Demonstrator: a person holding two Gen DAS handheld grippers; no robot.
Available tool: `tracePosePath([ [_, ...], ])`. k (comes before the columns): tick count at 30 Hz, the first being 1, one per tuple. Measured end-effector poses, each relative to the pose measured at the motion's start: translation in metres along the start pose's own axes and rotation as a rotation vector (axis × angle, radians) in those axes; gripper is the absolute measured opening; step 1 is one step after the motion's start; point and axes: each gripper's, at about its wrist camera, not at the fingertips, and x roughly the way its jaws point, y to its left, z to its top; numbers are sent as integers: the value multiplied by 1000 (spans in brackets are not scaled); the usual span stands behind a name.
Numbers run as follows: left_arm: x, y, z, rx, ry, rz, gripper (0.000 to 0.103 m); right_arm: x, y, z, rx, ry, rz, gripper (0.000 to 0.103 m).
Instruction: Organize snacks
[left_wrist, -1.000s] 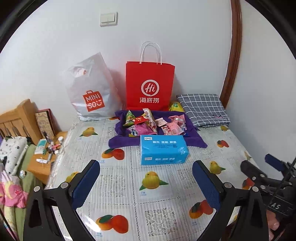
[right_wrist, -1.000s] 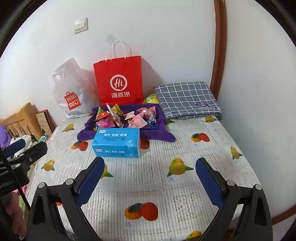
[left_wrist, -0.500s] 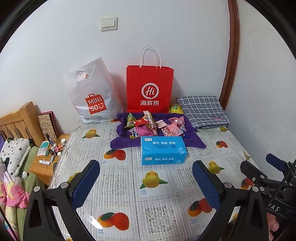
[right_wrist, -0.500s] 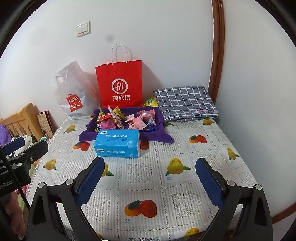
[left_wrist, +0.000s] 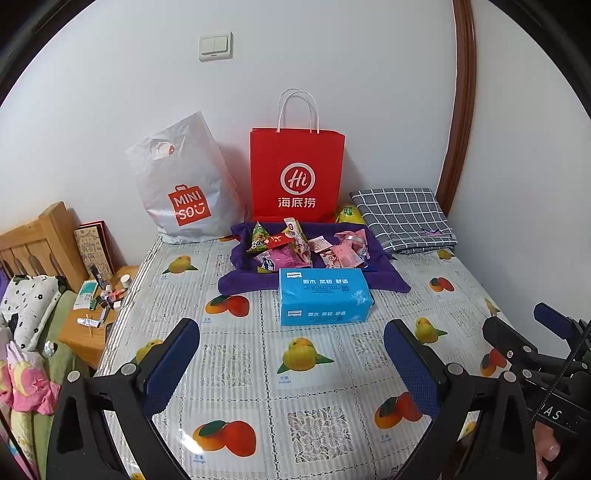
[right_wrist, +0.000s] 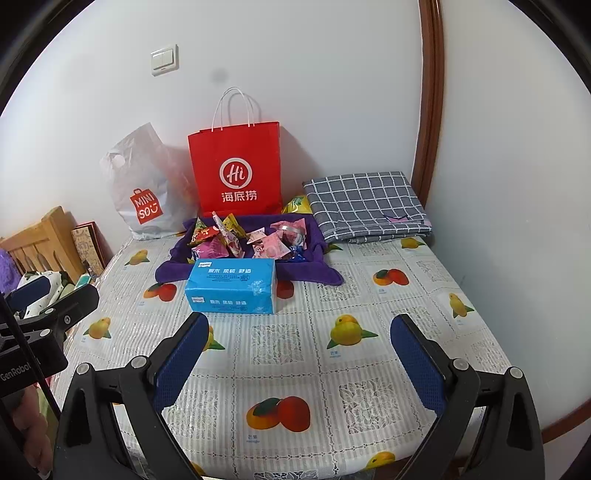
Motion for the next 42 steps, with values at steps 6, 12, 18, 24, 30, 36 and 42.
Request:
tracePosePath([
  [6, 0, -1, -1, -1, 0, 0, 101, 0, -1, 0, 1, 0, -6, 98],
  [12, 1, -1, -2, 2, 3, -4, 101, 0, -2, 0, 1, 1, -7, 98],
  [18, 1, -2, -3, 3, 4, -4, 101, 0, -4, 0, 7, 4, -10, 98],
  [24, 1, -2, -4, 5, 4, -5, 101, 1, -4, -1, 11, 5, -14, 98],
  [30, 2, -3, -4, 5, 4, -6, 101, 2, -5, -1, 10, 5, -14, 98],
  [36, 1, -3, -4, 5, 3, -7, 101, 1, -4, -2, 12, 4, -14, 98],
  [42, 1, -3, -5, 5, 1, -8, 101, 2, -4, -2, 11, 5, -14, 98],
])
